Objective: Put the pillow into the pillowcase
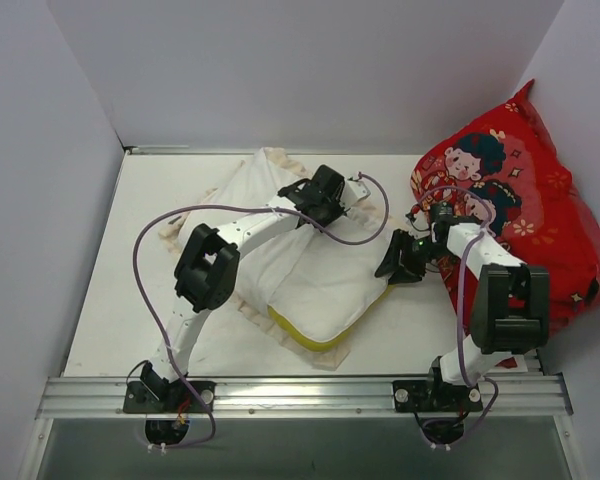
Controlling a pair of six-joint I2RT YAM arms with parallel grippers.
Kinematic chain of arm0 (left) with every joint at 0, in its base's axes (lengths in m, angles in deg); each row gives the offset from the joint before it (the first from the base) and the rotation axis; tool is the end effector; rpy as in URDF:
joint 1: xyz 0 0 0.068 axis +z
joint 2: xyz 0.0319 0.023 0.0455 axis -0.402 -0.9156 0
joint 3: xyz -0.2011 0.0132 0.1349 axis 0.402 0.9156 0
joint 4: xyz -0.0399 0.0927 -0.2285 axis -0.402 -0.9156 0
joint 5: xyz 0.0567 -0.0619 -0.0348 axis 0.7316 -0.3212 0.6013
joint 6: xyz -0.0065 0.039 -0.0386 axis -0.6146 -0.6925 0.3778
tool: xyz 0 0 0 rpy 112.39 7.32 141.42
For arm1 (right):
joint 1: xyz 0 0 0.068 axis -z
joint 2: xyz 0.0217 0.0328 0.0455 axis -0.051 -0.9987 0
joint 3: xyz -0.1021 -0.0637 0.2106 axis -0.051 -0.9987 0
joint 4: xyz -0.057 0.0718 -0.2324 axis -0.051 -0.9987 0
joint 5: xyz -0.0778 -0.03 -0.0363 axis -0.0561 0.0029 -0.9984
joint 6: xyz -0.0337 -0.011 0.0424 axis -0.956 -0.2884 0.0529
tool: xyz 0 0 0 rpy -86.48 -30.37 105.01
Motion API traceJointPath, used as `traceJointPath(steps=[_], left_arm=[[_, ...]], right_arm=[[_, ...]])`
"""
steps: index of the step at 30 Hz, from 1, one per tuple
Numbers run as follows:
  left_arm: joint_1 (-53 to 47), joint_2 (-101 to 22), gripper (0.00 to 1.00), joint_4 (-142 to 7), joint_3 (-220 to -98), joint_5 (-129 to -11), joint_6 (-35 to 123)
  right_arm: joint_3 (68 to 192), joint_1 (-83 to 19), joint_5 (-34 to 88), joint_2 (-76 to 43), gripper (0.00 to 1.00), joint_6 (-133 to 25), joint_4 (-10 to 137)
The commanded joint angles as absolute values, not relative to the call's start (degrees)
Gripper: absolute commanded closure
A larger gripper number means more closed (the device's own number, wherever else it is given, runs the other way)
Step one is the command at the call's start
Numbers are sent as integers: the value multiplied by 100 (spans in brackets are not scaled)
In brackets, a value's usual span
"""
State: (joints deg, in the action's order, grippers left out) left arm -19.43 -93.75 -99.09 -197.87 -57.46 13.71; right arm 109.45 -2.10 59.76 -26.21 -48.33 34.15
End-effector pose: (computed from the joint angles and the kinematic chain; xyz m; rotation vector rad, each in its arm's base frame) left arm 0.3530 -0.3269 0.1950 1.2105 2.0819 -0.1053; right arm 0.2906 0.0199 0.1647 0.0971 2.6278 1.0075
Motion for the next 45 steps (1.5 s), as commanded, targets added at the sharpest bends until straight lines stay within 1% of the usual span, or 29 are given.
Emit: traceJointPath(steps=[1,2,3,4,5,6,10,12,13,14,16,17,19,20,23,26,27,29,30,31,32,33,34,35,37,40,43,44,45], left_arm=[[-1918,-9269,100,-9764,-20293,-6693,1263],[-1953,-9217,100,-9781,-20337,-7001,1272],[-2041,-9199,100,-9799,-20389,-7700,1368],[-2111,-9181,100,-9842,-20521,-7994,1447],[-2173,-9120,100,-9843,-20574,-8276,1544],[-2321,-9085,100,-9825,-20635,-8896,1797],[-2726,-8865,100,-9493,-20794,-9612,2659],[-2815,-8514,100,-9133,-20409,-9676,3231],[-2824,-8365,100,-8661,-20120,-9659,3554],[-2833,-8042,100,-8439,-19604,-9458,3731],[-2833,-7758,100,-8052,-19126,-9194,4049],[-2841,-7531,100,-7980,-18733,-8879,4154],[-2929,-7389,100,-8057,-18554,-8570,4103],[-3025,-7301,100,-8119,-18492,-8281,4033],[-3079,-7204,100,-8479,-18500,-7867,4093],[-3070,-7003,100,-8857,-18422,-7777,4251],[-3079,-6906,100,-8902,-18326,-7838,4286],[-3053,-6660,100,-8990,-18035,-8111,4313],[-2948,-6580,83,-9008,-17965,-8190,4304],[-2877,-6510,69,-9016,-17895,-8260,4278],[-2772,-6396,58,-9016,-17885,-8235,4252],[-2658,-6351,41,-9016,-17920,-8208,4217],[-2422,-6351,35,-9016,-17990,-8191,4147],[-2333,-6429,32,-9051,-18234,-8112,3859],[-2000,-6631,28,-9174,-18613,-7866,3585],[-1613,-7333,27,-9297,-19491,-7787,3294],[-1427,-8212,27,-9446,-20475,-7541,2688],[-1313,-8684,27,-9491,-20713,-7497,2470],[-1260,-8915,27,-9517,-21194,-7401,2398]], right_arm=[[11007,-222,5975,-2791,58,-4811,3636],[11078,-257,6028,-2853,61,-4715,3785],[11191,-388,6098,-2949,63,-4635,3891],[11253,-450,6256,-2976,68,-4548,4031],[11324,-503,6318,-2985,69,-4442,4259],[11385,-564,6423,-3020,69,-4250,4383],[11676,-688,6863,-2871,73,-3609,5007],[11667,-627,7065,-2644,73,-3431,5315],[11650,-592,7118,-2573,73,-3370,5377],[11554,-469,7153,-2502,73,-3369,5456],[11474,-363,7119,-2414,73,-3491,5439],[11430,-302,7110,-2431,73,-3666,5361],[11447,-126,6979,-2545,73,-3886,5229],[11508,-117,6882,-2606,73,-4236,4967],[11938,-108,6504,-2826,72,-4756,4457],[12483,-99,6170,-3037,71,-5494,3816],[12598,-90,6126,-3099,70,-5792,3630],[12862,-38,6178,-3108,60,-5970,3209],[12897,-3,6187,-3056,48,-5997,3119],[12880,76,6170,-3012,43,-5980,3014],[12845,138,6143,-2950,38,-5953,2987],[12801,182,6082,-2924,32,-5901,2995],[12749,295,6012,-2915,30,-5796,2996],[12731,331,5959,-2967,29,-5725,3004],[12774,419,5845,-3099,29,-5428,3004],[12915,455,5809,-3415,28,-5137,3030],[13117,429,5967,-3766,27,-4908,3197],[13178,411,6011,-3959,27,-4724,3250],[13301,332,6037,-4065,26,-4644,3277]])
